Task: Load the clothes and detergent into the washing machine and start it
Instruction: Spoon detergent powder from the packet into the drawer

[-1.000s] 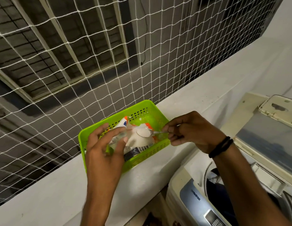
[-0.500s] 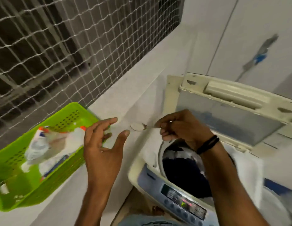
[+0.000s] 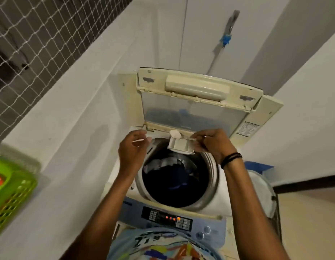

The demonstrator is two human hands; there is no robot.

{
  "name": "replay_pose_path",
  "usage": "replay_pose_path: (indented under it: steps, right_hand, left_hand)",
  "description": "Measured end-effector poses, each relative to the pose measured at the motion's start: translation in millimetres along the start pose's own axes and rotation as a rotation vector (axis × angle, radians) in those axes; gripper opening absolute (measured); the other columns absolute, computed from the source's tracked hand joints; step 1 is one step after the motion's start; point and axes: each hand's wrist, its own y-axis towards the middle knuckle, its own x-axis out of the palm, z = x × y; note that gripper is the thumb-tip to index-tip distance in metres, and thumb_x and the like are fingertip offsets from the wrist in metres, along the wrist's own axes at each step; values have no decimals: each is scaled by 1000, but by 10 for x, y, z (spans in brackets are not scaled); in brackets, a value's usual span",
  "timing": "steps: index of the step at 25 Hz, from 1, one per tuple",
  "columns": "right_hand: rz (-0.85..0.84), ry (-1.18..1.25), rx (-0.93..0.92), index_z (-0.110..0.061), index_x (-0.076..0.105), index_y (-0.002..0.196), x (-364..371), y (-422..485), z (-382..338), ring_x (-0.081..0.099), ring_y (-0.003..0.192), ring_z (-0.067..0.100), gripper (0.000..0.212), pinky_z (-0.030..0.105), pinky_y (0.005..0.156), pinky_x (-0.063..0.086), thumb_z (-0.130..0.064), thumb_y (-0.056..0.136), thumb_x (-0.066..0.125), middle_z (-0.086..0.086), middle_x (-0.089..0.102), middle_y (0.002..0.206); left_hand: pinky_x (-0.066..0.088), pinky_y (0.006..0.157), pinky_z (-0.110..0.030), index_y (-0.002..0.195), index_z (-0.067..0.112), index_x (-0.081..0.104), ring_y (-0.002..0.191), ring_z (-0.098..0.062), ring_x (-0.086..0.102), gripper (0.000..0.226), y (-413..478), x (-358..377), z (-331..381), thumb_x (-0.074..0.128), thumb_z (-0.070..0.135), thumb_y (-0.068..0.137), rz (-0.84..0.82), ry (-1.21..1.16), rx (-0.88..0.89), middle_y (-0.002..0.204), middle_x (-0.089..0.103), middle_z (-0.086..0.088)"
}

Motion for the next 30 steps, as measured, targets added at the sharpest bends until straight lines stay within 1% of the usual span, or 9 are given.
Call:
replay_pose_path:
  steps: [3,6,9,11,15,18,20,24,30]
  right_hand:
    - [109,21,78,1,70,75,-160,353,396,64,45,13,30,25,53,60,15,90,48,19,65,72]
    - [209,11,176,2,75,82,-179,696,823,69,58,19,15,38,63,63,7,87,62,19,71,82]
    - [282,-47,214,4,74,97,-72,853,1074,65,55,7,14,17,57,58,-2,89,65,17,73,89]
    - [293,-139,202,-8,76,92,31,904,1174,66,58,2,15,15,63,57,-3,88,63,8,75,86]
    - [317,-405,56,-15,76,100,294,957,1402,69,88,24,27,37,92,54,-2,84,58,9,76,92]
    - [289,-592,-94,-14,67,122,423,862,1494,65,98,27,40,25,89,46,1,88,53,10,72,104]
    - [278,-632,-135,-12,62,128,477,815,1586,63,107,28,46,28,95,46,5,87,52,12,69,114]
    - [344,-660,-278,-4,60,127,609,756,1704,62,115,31,47,38,102,47,13,84,53,17,66,122]
    - [377,-673,-322,0,59,127,727,701,1791,63,113,34,44,39,100,48,12,84,56,21,66,121]
  left_hand:
    - [57,68,-26,94,16,73,72,-12,70,16,387,540,-419,76,22,80,-85,-95,-310,87,76,-4]
    - [57,77,-34,82,9,70,70,-20,63,13,662,985,-806,74,20,85,-207,-204,-699,81,69,-13]
    - [52,89,-34,78,13,59,67,-13,54,18,762,1263,-1086,63,22,93,-298,-258,-921,73,58,-5]
    - [54,76,-25,82,9,58,70,-11,54,15,802,1408,-1204,59,16,96,-298,-344,-1004,80,58,-6]
    - [56,52,-17,109,-2,62,84,-16,63,18,879,1596,-1381,60,6,93,-239,-406,-1036,107,65,-15]
    - [55,74,-20,119,-5,59,104,-23,64,28,877,1598,-1372,60,3,93,-240,-433,-1050,117,65,-16]
    - [51,84,-24,124,-7,56,109,-24,61,32,872,1586,-1357,58,2,94,-259,-424,-1053,119,63,-15]
    - [58,62,-23,117,-5,61,93,-21,66,27,884,1584,-1396,63,0,90,-219,-396,-1029,116,66,-16]
    - [56,63,-24,100,-3,63,78,-17,64,10,845,1567,-1332,63,0,90,-221,-347,-987,89,66,-12]
